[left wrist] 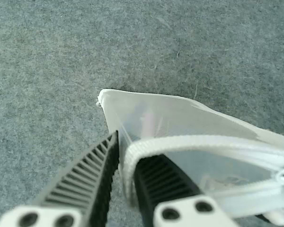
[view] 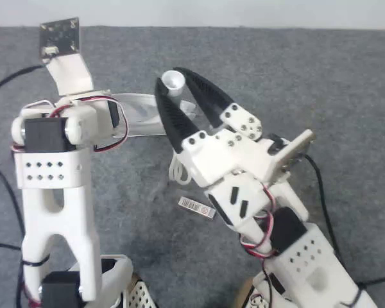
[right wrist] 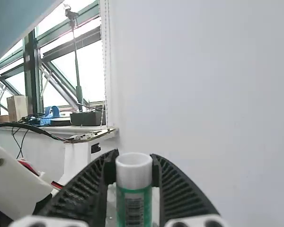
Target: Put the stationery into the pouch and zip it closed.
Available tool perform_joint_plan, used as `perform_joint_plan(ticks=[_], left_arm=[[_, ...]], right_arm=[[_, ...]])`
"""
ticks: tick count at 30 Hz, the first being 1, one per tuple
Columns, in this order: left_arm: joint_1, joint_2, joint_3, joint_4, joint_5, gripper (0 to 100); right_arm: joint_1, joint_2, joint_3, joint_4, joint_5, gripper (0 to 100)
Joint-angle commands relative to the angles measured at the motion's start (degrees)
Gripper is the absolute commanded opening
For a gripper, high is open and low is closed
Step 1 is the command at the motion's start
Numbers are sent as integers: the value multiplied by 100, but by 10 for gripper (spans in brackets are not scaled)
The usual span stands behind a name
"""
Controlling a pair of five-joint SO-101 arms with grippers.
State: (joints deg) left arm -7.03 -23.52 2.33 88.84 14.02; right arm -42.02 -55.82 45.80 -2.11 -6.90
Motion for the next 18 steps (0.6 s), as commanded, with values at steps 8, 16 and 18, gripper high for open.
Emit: perform_joint_plan(ticks=[8,16,18], left_arm=[[35,-35,-180,-18,88,10],[18,-35,-180,-18,88,10],[18,-35,-180,-18,88,10]], right_arm=[[-48,1771,-62,-1807,158,13],[-48,2422,-26,-1956,264,13],[-48,2501,70,-1982,281,13]])
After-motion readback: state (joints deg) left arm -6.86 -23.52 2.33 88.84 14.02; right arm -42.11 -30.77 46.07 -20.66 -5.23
